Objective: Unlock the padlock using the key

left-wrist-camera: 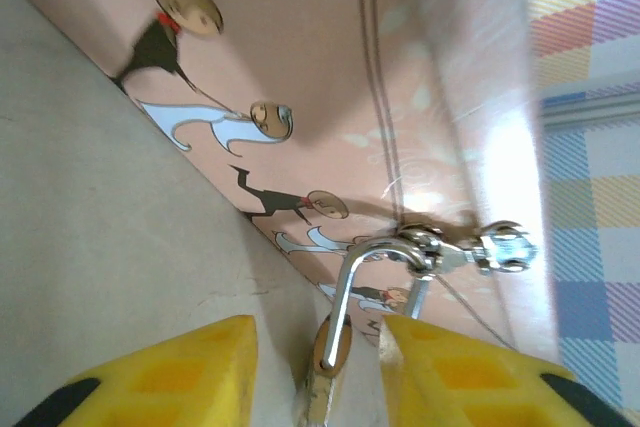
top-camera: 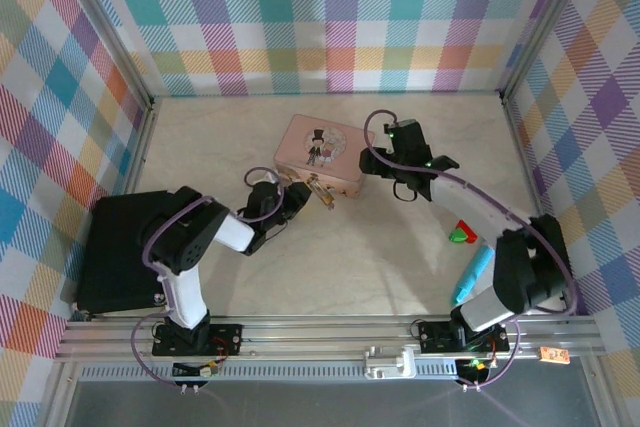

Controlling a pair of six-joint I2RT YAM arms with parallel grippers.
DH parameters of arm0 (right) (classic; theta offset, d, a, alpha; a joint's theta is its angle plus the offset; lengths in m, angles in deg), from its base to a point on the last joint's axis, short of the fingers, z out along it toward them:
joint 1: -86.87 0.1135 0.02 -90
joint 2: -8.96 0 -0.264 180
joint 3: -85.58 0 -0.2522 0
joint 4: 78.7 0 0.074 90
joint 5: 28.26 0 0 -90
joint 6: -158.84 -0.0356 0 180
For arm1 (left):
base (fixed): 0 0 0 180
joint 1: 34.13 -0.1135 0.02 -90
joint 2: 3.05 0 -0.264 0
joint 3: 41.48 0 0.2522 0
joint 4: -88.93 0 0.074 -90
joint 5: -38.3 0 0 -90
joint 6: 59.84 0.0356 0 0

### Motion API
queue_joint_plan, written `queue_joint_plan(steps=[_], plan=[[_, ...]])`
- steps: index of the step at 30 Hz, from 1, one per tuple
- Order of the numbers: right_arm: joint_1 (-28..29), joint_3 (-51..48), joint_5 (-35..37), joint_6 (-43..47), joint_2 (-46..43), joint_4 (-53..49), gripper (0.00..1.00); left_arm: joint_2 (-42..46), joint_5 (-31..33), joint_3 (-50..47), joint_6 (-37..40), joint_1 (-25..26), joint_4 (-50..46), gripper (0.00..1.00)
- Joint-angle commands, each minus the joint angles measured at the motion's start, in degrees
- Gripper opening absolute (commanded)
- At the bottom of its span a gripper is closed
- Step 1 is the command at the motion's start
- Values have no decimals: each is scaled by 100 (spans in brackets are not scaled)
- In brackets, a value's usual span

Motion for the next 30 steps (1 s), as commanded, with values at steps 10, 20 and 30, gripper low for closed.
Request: queue_joint_plan(steps=[10, 20, 30], plan=[[2327, 1001, 947, 1308, 1462, -1571, 66, 1178, -1045, 265, 302, -1342, -1306, 45], [2378, 2157, 2153, 2099, 3118, -1694, 60, 1233, -1294, 434, 519, -1748, -1396, 46], [2279, 2204, 2692, 2154, 3536, -1381, 51, 1066, -1347, 144, 324, -1769, -892, 46]])
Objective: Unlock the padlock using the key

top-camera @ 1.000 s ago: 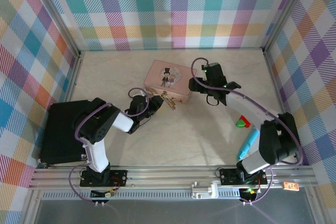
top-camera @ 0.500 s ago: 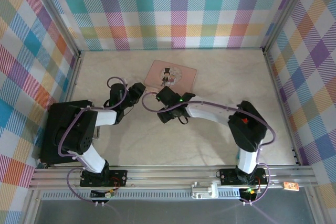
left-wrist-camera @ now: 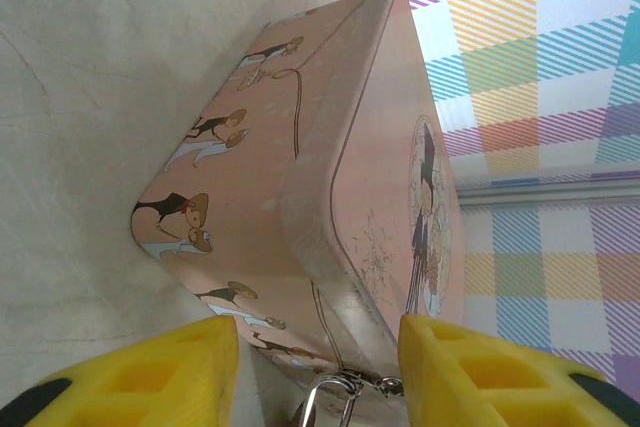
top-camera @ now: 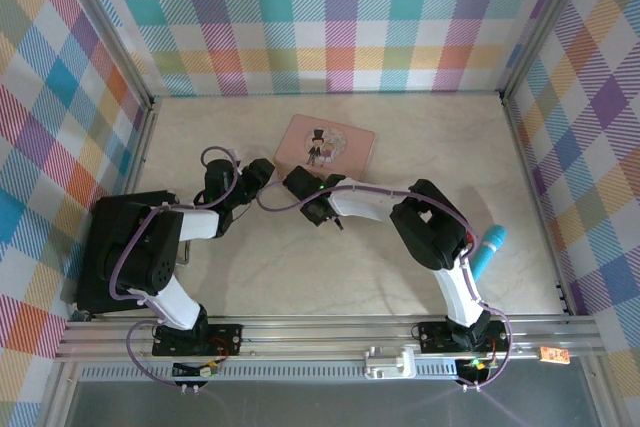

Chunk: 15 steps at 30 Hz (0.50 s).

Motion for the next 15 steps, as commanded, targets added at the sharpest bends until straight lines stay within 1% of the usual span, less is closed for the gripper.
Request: queue_joint_plan(steps=[1, 7, 11, 13, 15], plan=[[-80, 59, 350, 120, 80, 102, 51, -18, -166, -94, -31, -95, 422, 46], [-326, 68, 96, 79, 216, 146, 44, 47, -256, -338, -99, -90, 623, 46], [-391, -22, -287, 112, 198, 249, 36, 100, -269, -492, -146, -87, 700, 46], [-412, -72, -463, 105, 189, 313, 31, 105, -290, -544, -200, -77, 781, 45], [-484, -93, -722, 64, 151, 321, 21, 93, -318, -610, -267, -55, 904, 46]])
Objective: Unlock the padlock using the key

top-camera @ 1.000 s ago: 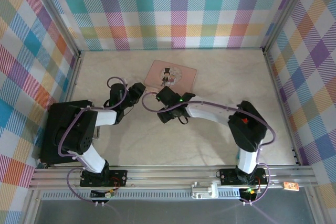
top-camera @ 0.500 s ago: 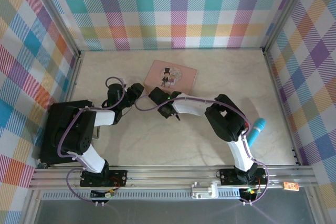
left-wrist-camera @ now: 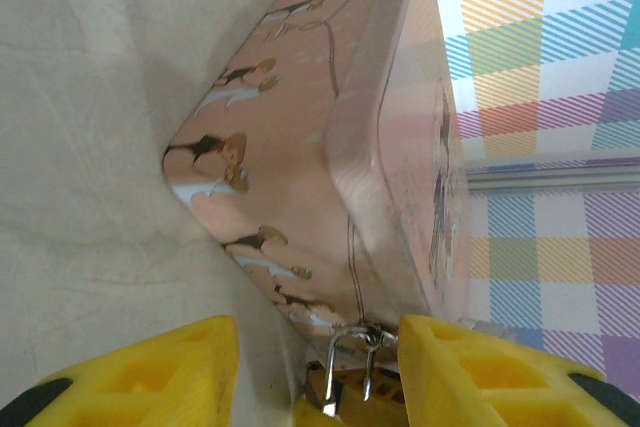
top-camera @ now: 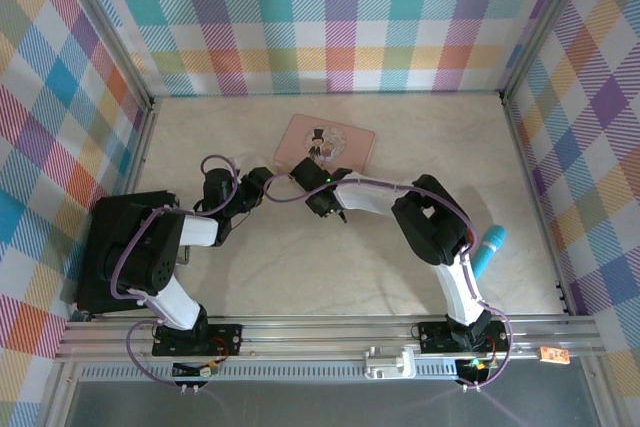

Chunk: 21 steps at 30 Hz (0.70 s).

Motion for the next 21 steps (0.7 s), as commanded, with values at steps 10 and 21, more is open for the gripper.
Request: queue_joint_plan(steps=[10, 21], plan=[[-608, -240, -2693, 115, -583, 103, 7, -329, -207, -241, -158, 505, 1402, 44], [-1248, -219, -5103, -128, -613, 123, 0, -1578, 299, 84, -643, 1203, 2720, 39]])
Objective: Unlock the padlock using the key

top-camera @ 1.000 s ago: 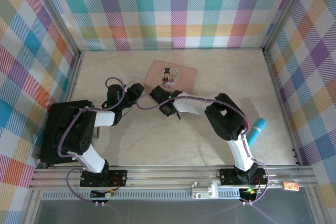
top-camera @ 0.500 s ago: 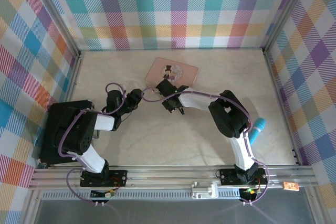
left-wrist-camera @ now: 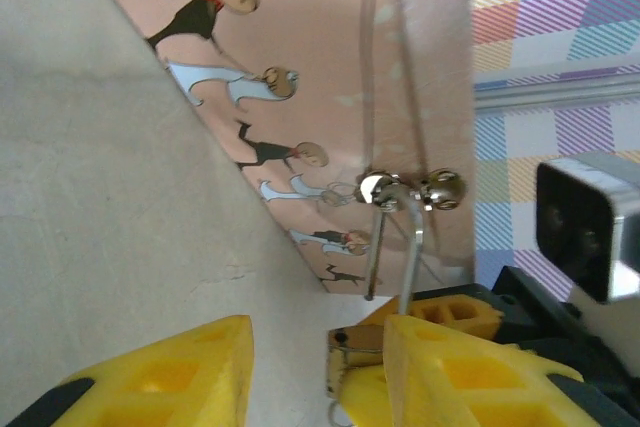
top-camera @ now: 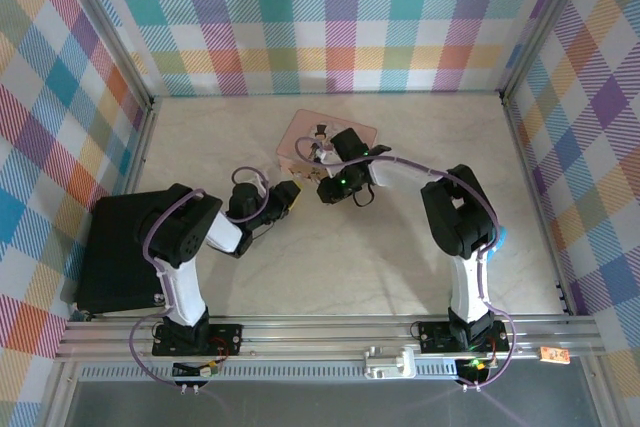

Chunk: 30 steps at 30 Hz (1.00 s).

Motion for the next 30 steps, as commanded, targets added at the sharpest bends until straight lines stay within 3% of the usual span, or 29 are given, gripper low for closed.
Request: queue_joint_plan(steps=[1, 12, 23, 30], plan=[[2, -24, -784, -87, -105, 18, 0, -100, 278, 168, -79, 125, 626, 39], [2, -8, -779, -50, 18, -3, 0, -210, 479, 595, -91, 427, 345, 40], [0, -26, -792, -41, 54, 78, 0, -94, 583, 835, 306, 531, -703, 23], [-5, -28, -759, -4, 64, 70, 0, 19, 634, 1026, 350, 538, -897, 28]])
